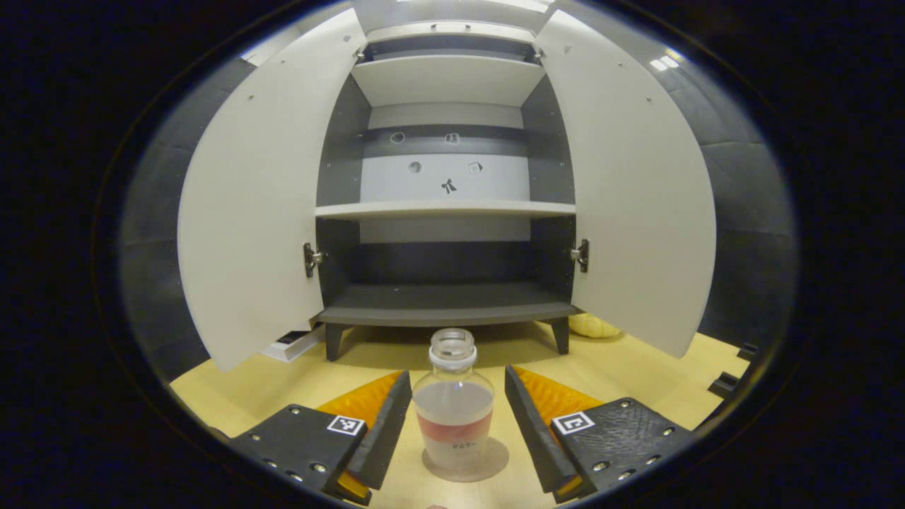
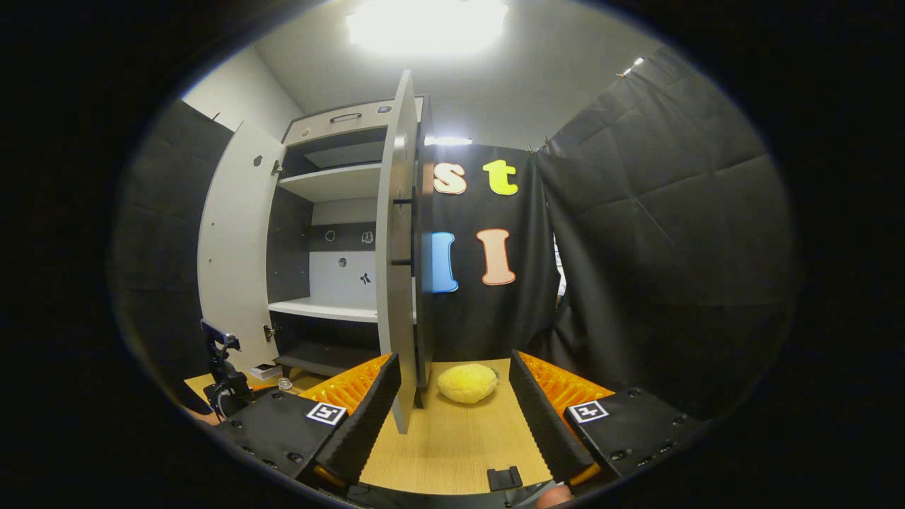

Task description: Grasp the bottle in the cabinet with the left hand and place it on the coaster, then close the right door with the right hand and the left door with the left hand.

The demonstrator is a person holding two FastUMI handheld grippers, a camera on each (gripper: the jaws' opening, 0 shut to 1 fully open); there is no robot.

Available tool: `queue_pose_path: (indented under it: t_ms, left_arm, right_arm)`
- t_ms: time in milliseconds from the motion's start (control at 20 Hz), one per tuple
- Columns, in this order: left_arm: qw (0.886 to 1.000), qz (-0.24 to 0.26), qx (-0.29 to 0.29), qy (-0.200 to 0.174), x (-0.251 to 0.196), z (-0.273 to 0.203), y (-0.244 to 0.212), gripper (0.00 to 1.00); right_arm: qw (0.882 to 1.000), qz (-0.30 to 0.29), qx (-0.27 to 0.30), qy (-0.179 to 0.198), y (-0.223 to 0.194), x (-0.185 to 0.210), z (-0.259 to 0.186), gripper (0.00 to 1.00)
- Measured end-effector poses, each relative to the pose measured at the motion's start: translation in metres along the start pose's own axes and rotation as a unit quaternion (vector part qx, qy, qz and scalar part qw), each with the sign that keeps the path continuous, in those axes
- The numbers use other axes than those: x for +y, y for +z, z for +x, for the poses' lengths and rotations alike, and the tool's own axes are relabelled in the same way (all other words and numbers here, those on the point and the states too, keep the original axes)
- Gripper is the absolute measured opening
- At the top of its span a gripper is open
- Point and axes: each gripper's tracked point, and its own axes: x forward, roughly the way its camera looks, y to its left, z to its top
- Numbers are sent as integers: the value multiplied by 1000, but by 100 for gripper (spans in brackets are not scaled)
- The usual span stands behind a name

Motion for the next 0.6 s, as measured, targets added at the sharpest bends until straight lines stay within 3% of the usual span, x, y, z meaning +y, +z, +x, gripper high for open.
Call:
queue_pose_path:
  t_ms: [300,550,600]
  left_arm:
    - [1000,4,-25,11,2,-29,61,81]
    - [999,-5,-34,30,17,-50,105,81]
    - [999,-1,-37,35,21,-55,113,81]
  right_arm:
    - [999,36,-10,30,15,2,15,98]
    - [999,34,-30,12,42,-16,42,100]
    - [999,32,-34,6,49,-20,49,93]
